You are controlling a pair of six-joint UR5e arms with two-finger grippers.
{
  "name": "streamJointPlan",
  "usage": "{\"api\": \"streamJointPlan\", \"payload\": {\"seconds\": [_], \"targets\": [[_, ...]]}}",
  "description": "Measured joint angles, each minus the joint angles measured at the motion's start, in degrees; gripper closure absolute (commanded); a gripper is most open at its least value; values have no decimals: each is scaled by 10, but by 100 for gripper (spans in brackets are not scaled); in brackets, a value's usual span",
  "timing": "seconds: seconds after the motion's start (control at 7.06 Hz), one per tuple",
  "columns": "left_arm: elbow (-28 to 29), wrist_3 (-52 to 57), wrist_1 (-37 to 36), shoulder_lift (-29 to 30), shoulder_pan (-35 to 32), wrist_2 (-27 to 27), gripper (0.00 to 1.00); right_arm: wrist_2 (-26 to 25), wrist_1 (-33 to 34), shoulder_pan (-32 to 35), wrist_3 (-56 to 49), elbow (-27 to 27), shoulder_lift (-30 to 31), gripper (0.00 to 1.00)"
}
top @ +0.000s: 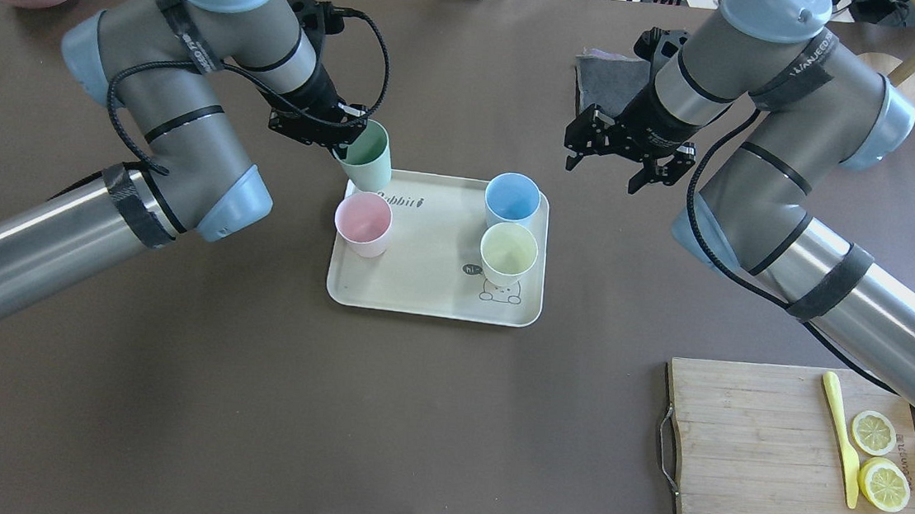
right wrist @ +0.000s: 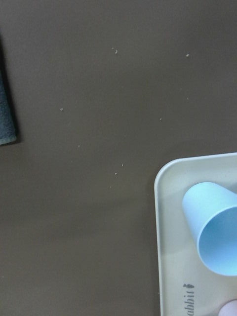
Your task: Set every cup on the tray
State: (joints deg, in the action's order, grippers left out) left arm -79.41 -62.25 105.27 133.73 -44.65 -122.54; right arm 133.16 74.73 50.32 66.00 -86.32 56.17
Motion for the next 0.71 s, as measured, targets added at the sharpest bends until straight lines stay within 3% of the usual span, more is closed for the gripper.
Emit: {"api": "streamJointPlan", "payload": {"seconds": [0.57, 0.71], "targets": [[48, -28, 1, 51, 34, 44, 100, 3, -1, 15, -21, -1, 17, 0], [53, -29, 1, 55, 35, 49, 44, 3, -1, 15, -21, -2, 19, 0]]}}
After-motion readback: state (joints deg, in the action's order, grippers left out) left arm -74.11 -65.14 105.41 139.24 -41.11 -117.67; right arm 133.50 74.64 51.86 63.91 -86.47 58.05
